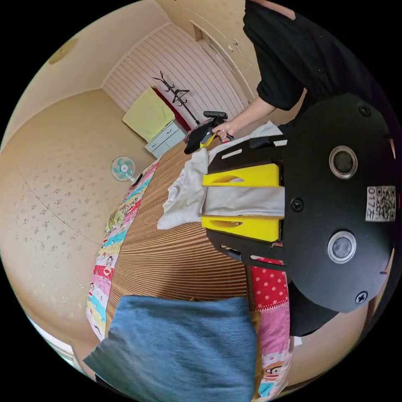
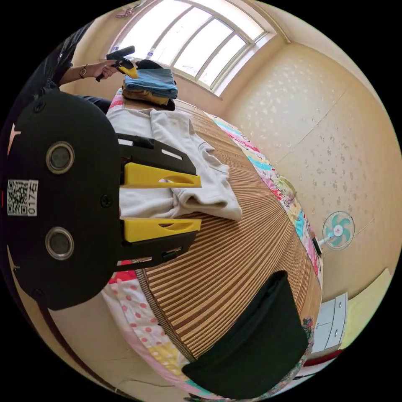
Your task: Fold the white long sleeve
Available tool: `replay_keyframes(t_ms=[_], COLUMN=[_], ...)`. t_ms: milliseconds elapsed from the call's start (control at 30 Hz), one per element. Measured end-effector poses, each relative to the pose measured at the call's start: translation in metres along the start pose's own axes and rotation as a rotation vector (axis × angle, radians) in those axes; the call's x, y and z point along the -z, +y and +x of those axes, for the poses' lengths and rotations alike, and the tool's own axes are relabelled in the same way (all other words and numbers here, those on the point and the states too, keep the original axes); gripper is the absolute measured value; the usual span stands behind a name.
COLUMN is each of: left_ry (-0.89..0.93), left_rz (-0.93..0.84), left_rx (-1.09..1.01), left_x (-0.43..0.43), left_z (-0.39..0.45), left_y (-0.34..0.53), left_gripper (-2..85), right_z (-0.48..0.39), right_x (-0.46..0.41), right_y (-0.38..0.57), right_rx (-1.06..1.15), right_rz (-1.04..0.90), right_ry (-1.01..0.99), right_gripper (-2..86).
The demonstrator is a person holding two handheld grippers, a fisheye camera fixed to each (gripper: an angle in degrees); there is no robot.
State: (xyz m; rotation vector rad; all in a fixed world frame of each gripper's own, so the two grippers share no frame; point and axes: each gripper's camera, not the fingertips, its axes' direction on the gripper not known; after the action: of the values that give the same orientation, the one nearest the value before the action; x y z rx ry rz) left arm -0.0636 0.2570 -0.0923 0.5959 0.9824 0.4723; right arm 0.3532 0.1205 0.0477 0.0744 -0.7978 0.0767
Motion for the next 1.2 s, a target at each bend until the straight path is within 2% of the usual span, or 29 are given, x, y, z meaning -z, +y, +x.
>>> replay_keyframes(t_ms=[133, 233, 300, 333, 467, 733, 833, 933, 1033, 1133, 1200], left_ry=[-0.071, -0.233, -0.329, -0.413, -0.591, -0.680, -0.662, -0.551, -0.395, -0.060, -0.014], left_rz=[-0.104, -0.178, -0.240, -0.213, -0.290, -0.356, -0.365, -0.356, -0.197, -0.021, -0.034], left_rx=[0.027, 0.050, 0.049, -0.017, -0.256, -0.296, -0.282, -0.191, -0.189, -0.241, -0.149], left_x=[-0.069, -0.120, -0.152, -0.163, -0.211, -0.269, -0.275, -0.246, -0.175, -0.096, -0.070], left_z=[-0.002, -0.005, -0.008, 0.003, 0.047, 0.004, -0.021, -0.049, -0.054, -0.047, -0.048], left_y=[-0.024, -0.031, -0.033, -0.033, -0.045, -0.157, -0.198, -0.211, -0.169, -0.092, -0.047], left_gripper=[13.2, 13.5, 13.4, 11.9, 4.1, 3.6, 4.1, 4.8, 4.2, 6.3, 7.4], right_z=[0.000, -0.031, -0.050, -0.065, -0.120, -0.165, -0.174, -0.170, -0.163, -0.150, -0.135], right_x=[0.019, 0.000, -0.027, -0.046, -0.094, -0.195, -0.229, -0.231, -0.190, -0.126, -0.087], right_y=[0.015, 0.014, 0.012, 0.012, 0.004, -0.087, -0.124, -0.150, -0.138, -0.091, -0.054], right_rx=[-0.002, 0.108, 0.179, 0.243, 0.414, 0.408, 0.445, 0.380, 0.372, 0.420, 0.405], right_rz=[0.013, -0.116, -0.235, -0.288, -0.312, -0.346, -0.372, -0.428, -0.364, -0.265, -0.206], right_ry=[-0.035, -0.027, 0.039, 0.099, 0.386, 0.408, 0.424, 0.372, 0.266, 0.215, 0.207], right_gripper=[11.8, 12.0, 11.9, 11.4, 8.2, 6.3, 6.6, 6.4, 4.4, 2.8, 1.9])
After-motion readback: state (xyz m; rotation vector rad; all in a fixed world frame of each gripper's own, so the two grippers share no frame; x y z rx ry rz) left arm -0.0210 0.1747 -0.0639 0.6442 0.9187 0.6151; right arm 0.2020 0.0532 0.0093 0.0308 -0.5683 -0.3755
